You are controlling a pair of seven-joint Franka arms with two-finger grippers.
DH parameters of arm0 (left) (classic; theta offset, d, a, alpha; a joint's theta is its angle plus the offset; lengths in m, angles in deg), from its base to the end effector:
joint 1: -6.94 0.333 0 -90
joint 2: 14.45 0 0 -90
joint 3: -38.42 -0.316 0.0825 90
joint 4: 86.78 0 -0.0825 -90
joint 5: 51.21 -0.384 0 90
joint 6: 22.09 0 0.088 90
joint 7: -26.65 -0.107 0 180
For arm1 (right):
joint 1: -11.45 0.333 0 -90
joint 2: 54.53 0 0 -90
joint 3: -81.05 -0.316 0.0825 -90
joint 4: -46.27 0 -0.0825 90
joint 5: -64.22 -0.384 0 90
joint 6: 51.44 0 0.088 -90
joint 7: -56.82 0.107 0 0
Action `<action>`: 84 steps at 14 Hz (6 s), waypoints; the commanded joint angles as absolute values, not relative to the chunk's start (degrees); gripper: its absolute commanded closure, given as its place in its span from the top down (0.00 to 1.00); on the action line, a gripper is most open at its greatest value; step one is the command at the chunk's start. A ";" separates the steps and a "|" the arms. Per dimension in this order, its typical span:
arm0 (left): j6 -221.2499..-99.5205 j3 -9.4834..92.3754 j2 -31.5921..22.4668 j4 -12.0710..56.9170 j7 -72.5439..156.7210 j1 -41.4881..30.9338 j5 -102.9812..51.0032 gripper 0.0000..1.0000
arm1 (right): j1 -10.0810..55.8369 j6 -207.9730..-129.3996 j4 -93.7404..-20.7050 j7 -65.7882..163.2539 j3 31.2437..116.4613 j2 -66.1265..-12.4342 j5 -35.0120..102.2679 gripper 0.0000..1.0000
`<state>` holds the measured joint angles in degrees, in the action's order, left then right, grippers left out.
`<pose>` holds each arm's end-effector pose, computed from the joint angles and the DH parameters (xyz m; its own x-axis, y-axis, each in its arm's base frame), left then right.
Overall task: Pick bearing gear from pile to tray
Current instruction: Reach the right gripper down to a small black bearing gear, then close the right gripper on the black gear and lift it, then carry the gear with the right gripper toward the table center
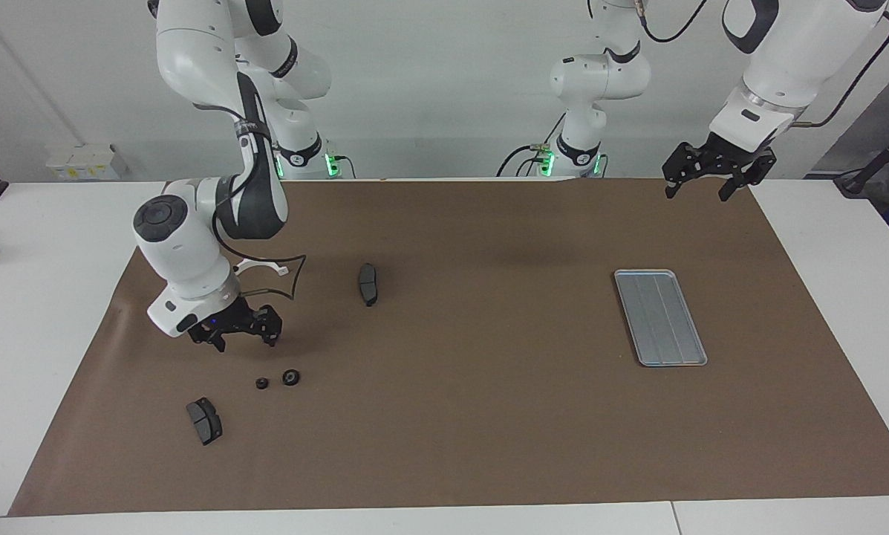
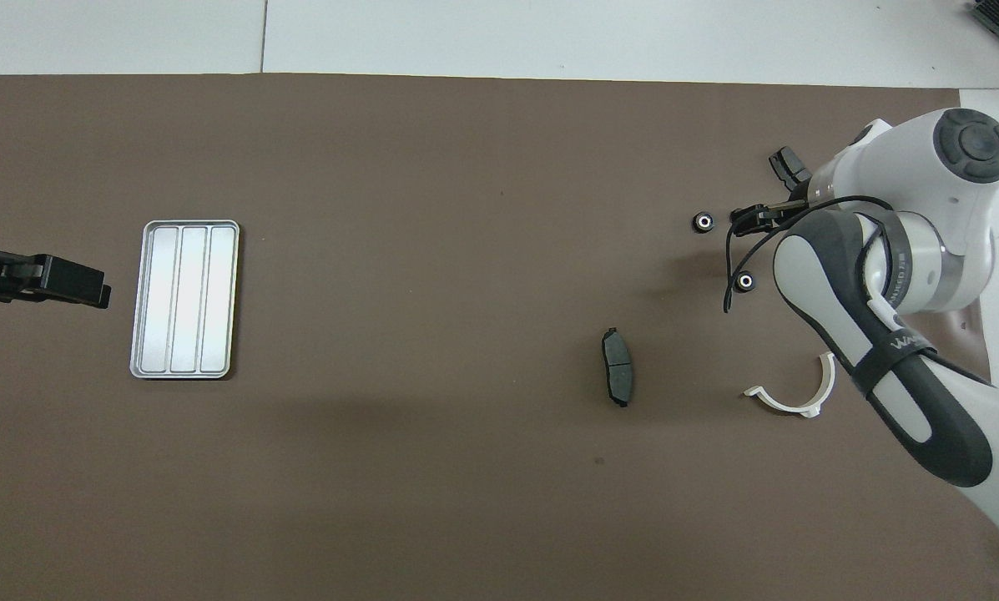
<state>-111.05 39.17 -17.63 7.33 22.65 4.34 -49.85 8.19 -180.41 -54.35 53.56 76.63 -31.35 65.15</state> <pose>0.5333 -0.0340 0.6194 0.9912 -0.1283 -0.0327 -0.1275 -0.9915 0.0253 0.6624 0.0084 0.3480 0.9927 0.0782 0.0922 0.0796 -0.9968 -0.0116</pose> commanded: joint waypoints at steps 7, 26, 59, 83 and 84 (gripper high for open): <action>-110.33 39.47 -18.05 7.71 22.60 5.09 -49.46 1.00 | 8.20 -190.31 -52.87 50.32 76.31 -25.01 65.36 0.87; -110.33 39.47 -18.05 7.71 22.52 5.09 -49.46 1.00 | 8.20 -193.12 -52.96 49.08 76.31 -23.77 65.45 0.35; -110.42 39.47 -18.05 7.71 22.60 5.09 -49.46 1.00 | 24.01 -182.31 -46.46 69.54 76.48 -25.27 68.16 0.00; -114.46 39.47 -19.02 10.52 22.78 5.53 -49.46 1.00 | 51.44 -176.67 -21.05 104.63 75.25 -11.11 72.04 0.00; -114.46 39.47 -19.02 10.61 22.78 5.45 -49.46 1.00 | 51.88 -177.29 -21.84 104.81 75.25 -11.12 72.04 0.00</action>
